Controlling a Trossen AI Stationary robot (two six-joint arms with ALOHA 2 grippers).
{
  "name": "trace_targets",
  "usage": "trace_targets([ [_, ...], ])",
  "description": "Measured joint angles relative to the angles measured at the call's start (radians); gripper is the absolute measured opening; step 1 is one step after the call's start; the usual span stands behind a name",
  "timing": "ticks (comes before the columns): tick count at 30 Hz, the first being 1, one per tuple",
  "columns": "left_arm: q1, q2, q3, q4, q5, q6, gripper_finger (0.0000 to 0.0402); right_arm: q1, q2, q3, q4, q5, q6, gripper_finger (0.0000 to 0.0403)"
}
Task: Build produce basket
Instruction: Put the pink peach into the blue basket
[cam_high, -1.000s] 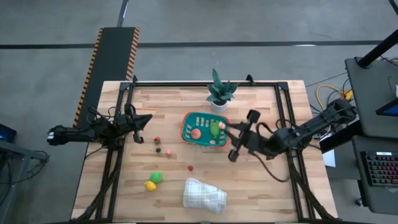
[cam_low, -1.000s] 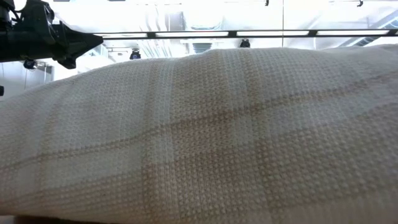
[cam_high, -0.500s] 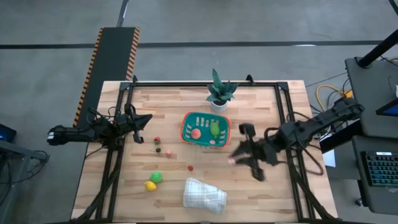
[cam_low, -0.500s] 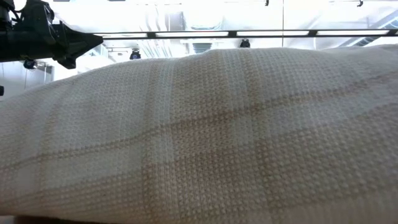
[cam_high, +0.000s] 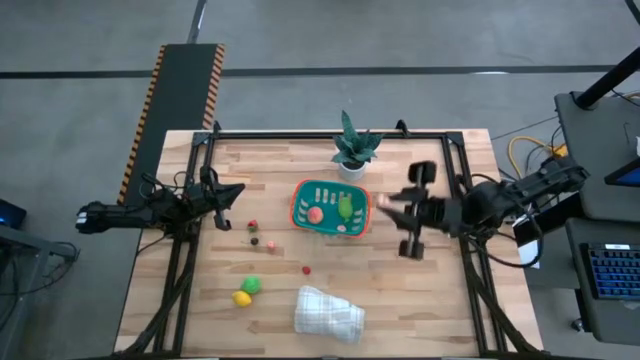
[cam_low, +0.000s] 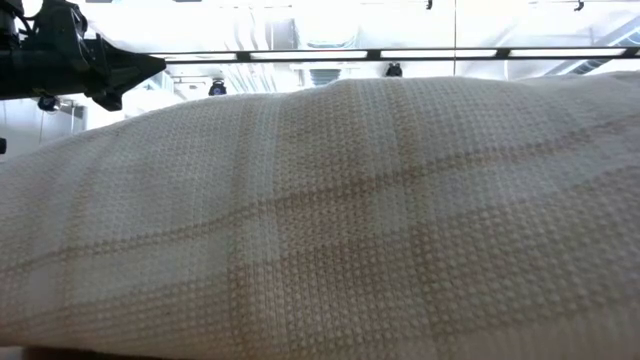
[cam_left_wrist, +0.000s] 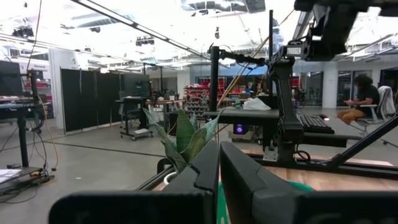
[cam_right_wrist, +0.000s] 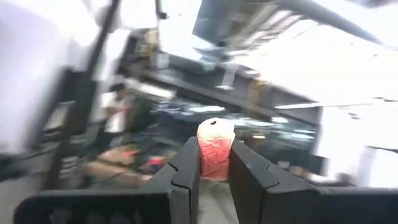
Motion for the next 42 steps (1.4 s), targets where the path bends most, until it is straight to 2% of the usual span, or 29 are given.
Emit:
trace_targets([
  [6, 0.000, 0.000, 0.000, 0.002, 0.000, 0.002, 0.0000, -0.009, 0.021, -0.020, 0.044, 0.404, -0.038, 0.0058],
  [7, 0.000, 0.000, 0.000, 0.002, 0.000, 0.005, 0.0000, -0.011, 0.031, -0.031, 0.040, 0.437, -0.032, 0.0058],
  [12, 0.000, 0.000, 0.000, 0.002, 0.000, 0.006, 0.0000, -0.018, 0.046, -0.050, 0.041, 0.463, -0.019, 0.0058],
  [17, 0.000, 0.000, 0.000, 0.003, 0.000, 0.006, 0.0000, -0.018, 0.021, -0.030, 0.047, 0.437, -0.082, 0.0058],
  [19, 0.000, 0.000, 0.000, 0.003, 0.000, 0.006, 0.0000, -0.018, 0.001, -0.028, 0.048, 0.354, -0.082, 0.0058],
  [23, 0.000, 0.000, 0.000, 0.003, 0.000, 0.006, 0.0000, -0.018, -0.028, -0.066, 0.050, 0.100, 0.033, 0.0058],
  [25, 0.000, 0.000, 0.000, 0.003, 0.000, 0.006, 0.0000, -0.021, -0.027, -0.109, 0.060, 0.037, 0.071, 0.0058],
  [29, 0.000, 0.002, 0.000, 0.002, 0.000, 0.003, 0.0000, -0.025, -0.007, -0.234, 0.204, 0.042, 0.110, 0.0058],
  [32, 0.000, 0.002, 0.000, 0.000, 0.000, 0.000, 0.0000, -0.035, -0.005, -0.302, 0.408, 0.043, 0.060, 0.0058],
  [34, 0.000, 0.002, 0.000, -0.006, 0.000, 0.000, 0.0000, -0.054, -0.033, -0.315, 0.479, 0.043, 0.018, 0.0058],
  [37, 0.000, 0.002, 0.000, -0.005, 0.000, 0.000, 0.0000, -0.106, -0.090, -0.315, 0.441, 0.043, 0.019, 0.0058],
  [42, 0.000, 0.002, 0.000, -0.005, 0.000, 0.000, 0.0000, -0.227, -0.131, -0.363, 0.330, 0.050, 0.122, 0.0058],
])
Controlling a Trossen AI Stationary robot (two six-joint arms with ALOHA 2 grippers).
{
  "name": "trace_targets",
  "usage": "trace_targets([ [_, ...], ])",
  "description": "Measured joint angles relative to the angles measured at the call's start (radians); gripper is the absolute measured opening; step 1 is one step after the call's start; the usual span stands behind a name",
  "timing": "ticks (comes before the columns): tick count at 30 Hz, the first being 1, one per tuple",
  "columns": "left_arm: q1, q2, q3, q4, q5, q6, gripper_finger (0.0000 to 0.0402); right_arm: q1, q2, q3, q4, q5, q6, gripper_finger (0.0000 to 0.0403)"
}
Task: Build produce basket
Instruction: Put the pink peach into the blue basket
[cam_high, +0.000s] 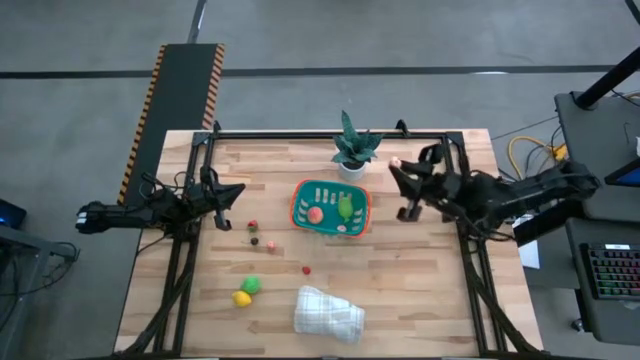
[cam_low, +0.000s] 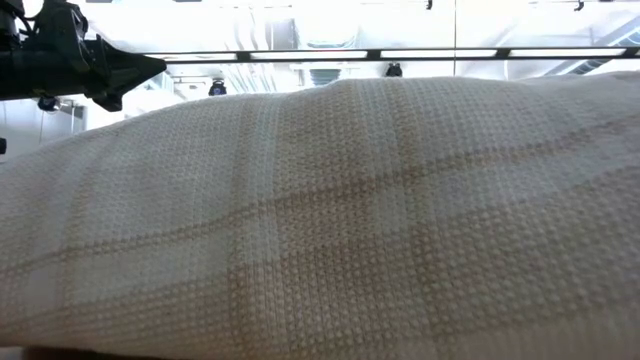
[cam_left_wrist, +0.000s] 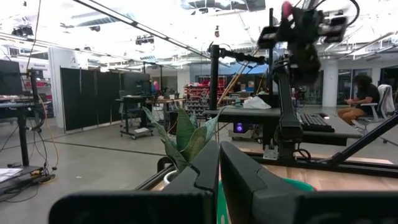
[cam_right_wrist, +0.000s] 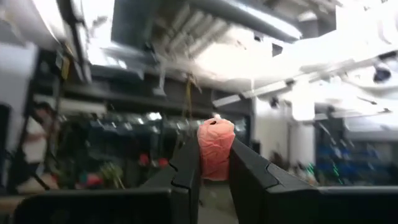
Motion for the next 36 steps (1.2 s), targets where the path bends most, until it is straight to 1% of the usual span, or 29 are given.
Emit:
trace_targets([
  [2, 0.000, 0.000, 0.000, 0.003, 0.000, 0.000, 0.0000, -0.040, 0.012, -0.042, -0.010, -0.018, 0.051, 0.0058],
  [4, 0.000, 0.000, 0.000, 0.004, 0.000, 0.000, 0.0000, -0.072, 0.030, -0.086, 0.005, -0.060, 0.089, 0.0058],
  [7, 0.000, 0.000, 0.000, 0.003, 0.000, 0.000, 0.0000, -0.116, 0.041, -0.109, 0.114, -0.079, 0.103, 0.0058],
  [9, 0.000, 0.000, 0.000, 0.003, 0.000, 0.000, 0.0000, -0.148, 0.019, -0.104, 0.156, -0.091, 0.082, 0.0058],
  [14, 0.000, 0.000, 0.000, 0.000, 0.000, 0.000, 0.0000, -0.201, -0.026, -0.060, 0.108, -0.216, 0.101, 0.0058],
  [17, 0.000, 0.000, 0.000, 0.000, 0.000, 0.000, 0.0000, -0.206, -0.013, -0.068, 0.042, -0.219, 0.111, 0.0058],
  [19, 0.000, 0.000, 0.000, 0.000, 0.000, 0.000, 0.0000, -0.206, 0.016, -0.090, 0.032, -0.216, 0.115, 0.0058],
  [21, 0.000, 0.000, 0.000, 0.000, 0.000, 0.004, 0.0000, -0.205, 0.064, -0.110, 0.083, -0.216, 0.127, 0.0058],
  [23, 0.000, 0.000, 0.000, 0.001, 0.000, 0.004, 0.0000, -0.210, 0.120, -0.124, 0.200, -0.189, 0.117, 0.0058],
  [26, 0.000, 0.000, 0.000, 0.001, 0.000, 0.004, 0.0000, -0.218, 0.184, -0.120, 0.382, -0.170, 0.034, 0.0053],
  [28, 0.000, 0.000, 0.000, 0.001, -0.001, 0.004, 0.0000, -0.220, 0.200, -0.095, 0.411, -0.172, -0.011, 0.0047],
  [29, 0.000, 0.000, 0.000, 0.001, -0.001, 0.004, 0.0000, -0.225, 0.200, -0.081, 0.398, -0.176, -0.020, 0.0045],
  [31, 0.000, 0.000, 0.000, 0.001, -0.001, 0.004, 0.0000, -0.239, 0.192, -0.048, 0.323, -0.231, -0.012, 0.0041],
  [33, 0.000, 0.000, 0.000, 0.000, -0.001, 0.004, 0.0000, -0.255, 0.183, -0.019, 0.183, -0.277, 0.028, 0.0041],
  [36, 0.000, 0.000, 0.000, 0.000, 0.000, 0.004, 0.0000, -0.278, 0.183, 0.019, -0.054, -0.296, 0.083, 0.0040],
])
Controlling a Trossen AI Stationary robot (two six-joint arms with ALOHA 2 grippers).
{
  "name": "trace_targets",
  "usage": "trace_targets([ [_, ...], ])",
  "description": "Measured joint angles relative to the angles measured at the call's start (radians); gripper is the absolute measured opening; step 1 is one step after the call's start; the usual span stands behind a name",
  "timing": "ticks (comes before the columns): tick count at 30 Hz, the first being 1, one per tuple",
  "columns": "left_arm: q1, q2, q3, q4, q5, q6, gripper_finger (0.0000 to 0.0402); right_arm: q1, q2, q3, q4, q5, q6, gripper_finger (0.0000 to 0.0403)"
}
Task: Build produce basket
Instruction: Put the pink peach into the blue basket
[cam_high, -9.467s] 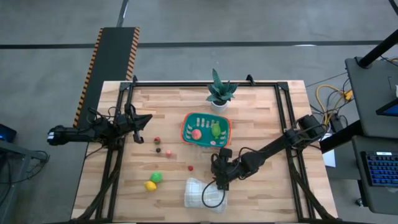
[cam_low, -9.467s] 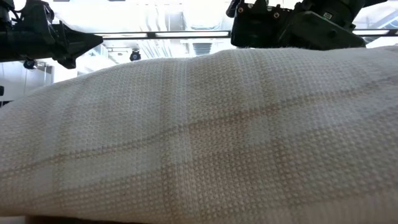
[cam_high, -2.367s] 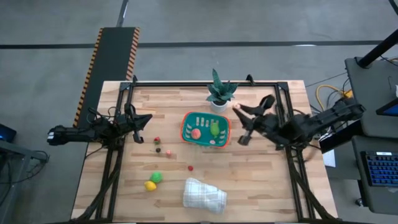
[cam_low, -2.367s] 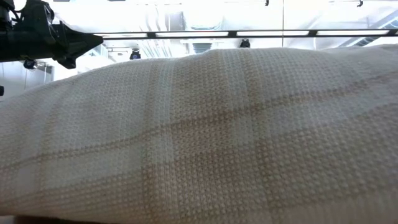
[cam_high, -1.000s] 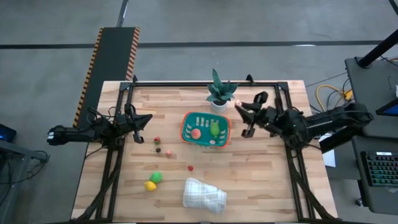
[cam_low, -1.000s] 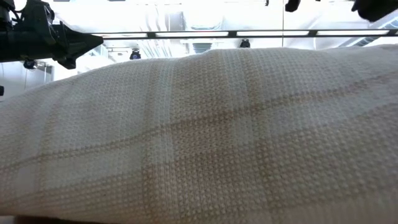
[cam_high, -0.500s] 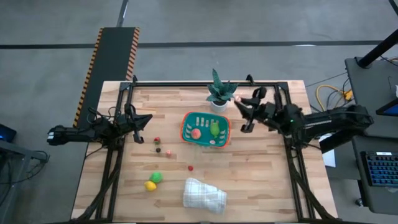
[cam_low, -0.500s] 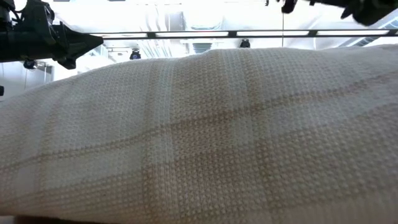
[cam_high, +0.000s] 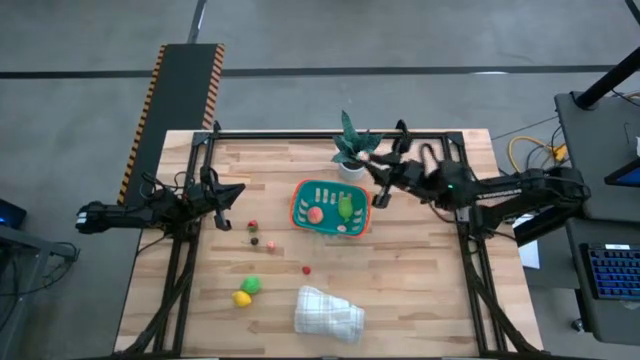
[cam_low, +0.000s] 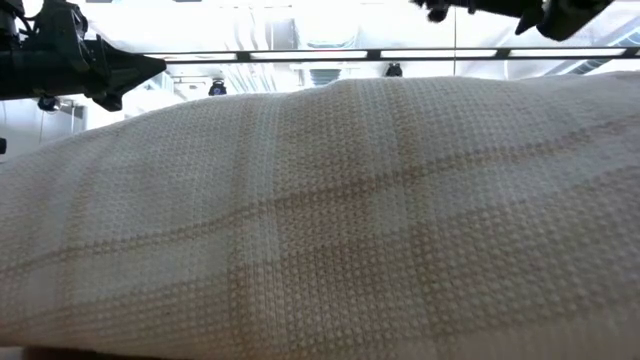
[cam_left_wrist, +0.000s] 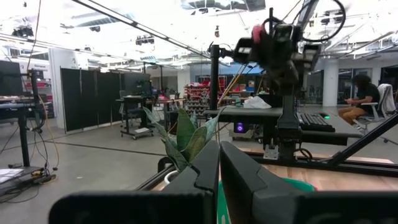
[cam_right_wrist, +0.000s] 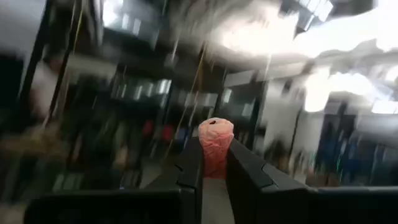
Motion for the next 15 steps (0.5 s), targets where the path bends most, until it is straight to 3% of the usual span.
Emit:
trace_targets([
  [5, 0.000, 0.000, 0.000, -0.005, 0.000, 0.000, 0.0000, -0.020, -0.004, 0.018, -0.258, -0.006, 0.048, 0.0039],
  [15, 0.000, 0.000, 0.000, -0.046, 0.000, 0.000, 0.0000, -0.037, -0.043, 0.011, -0.509, -0.008, 0.136, 0.0038],
])
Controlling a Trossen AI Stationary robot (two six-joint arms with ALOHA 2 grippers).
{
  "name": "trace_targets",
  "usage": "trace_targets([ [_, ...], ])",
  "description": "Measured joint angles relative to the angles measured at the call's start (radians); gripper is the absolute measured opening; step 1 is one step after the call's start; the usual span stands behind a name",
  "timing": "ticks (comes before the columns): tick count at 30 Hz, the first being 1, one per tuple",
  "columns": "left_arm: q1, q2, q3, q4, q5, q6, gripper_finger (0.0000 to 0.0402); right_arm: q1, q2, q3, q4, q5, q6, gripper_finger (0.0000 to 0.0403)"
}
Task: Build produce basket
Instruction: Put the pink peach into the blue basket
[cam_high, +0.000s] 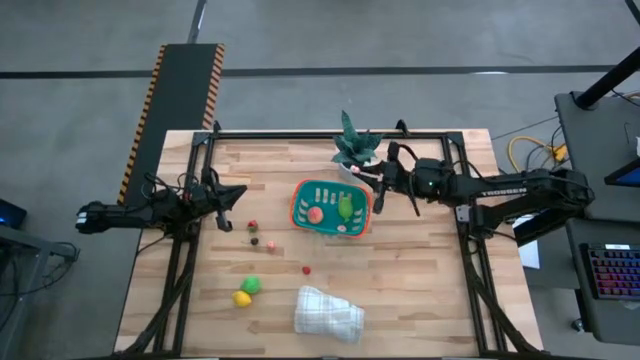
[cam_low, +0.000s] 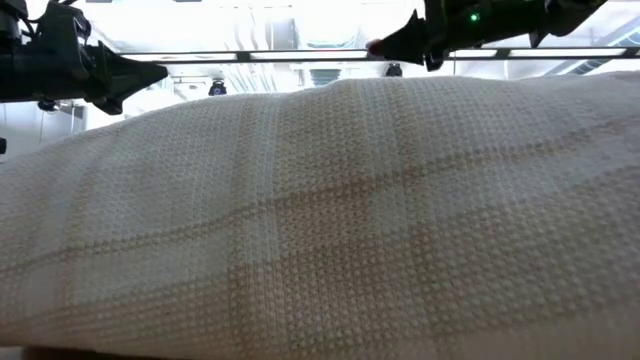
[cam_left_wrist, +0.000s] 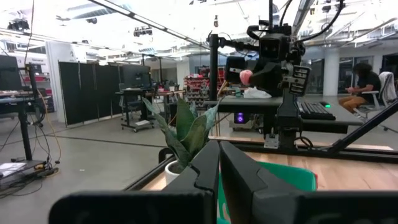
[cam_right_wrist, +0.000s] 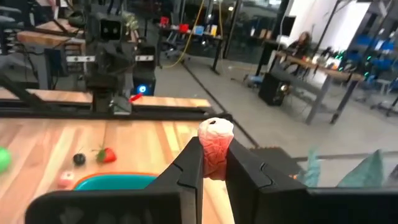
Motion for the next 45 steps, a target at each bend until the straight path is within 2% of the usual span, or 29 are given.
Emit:
trace_targets([
  [6, 0.000, 0.000, 0.000, 0.001, 0.000, 0.000, 0.0000, 0.001, 0.000, -0.033, -0.025, -0.053, 0.047, 0.0038],
  [22, 0.000, -0.001, 0.000, 0.002, 0.000, 0.002, 0.0000, -0.001, 0.014, -0.180, 0.019, -0.045, 0.128, 0.0038],
  [45, 0.000, -0.001, 0.000, 0.001, 0.000, 0.001, 0.0000, 0.039, 0.170, -0.160, 0.019, -0.051, 0.225, 0.0038],
])
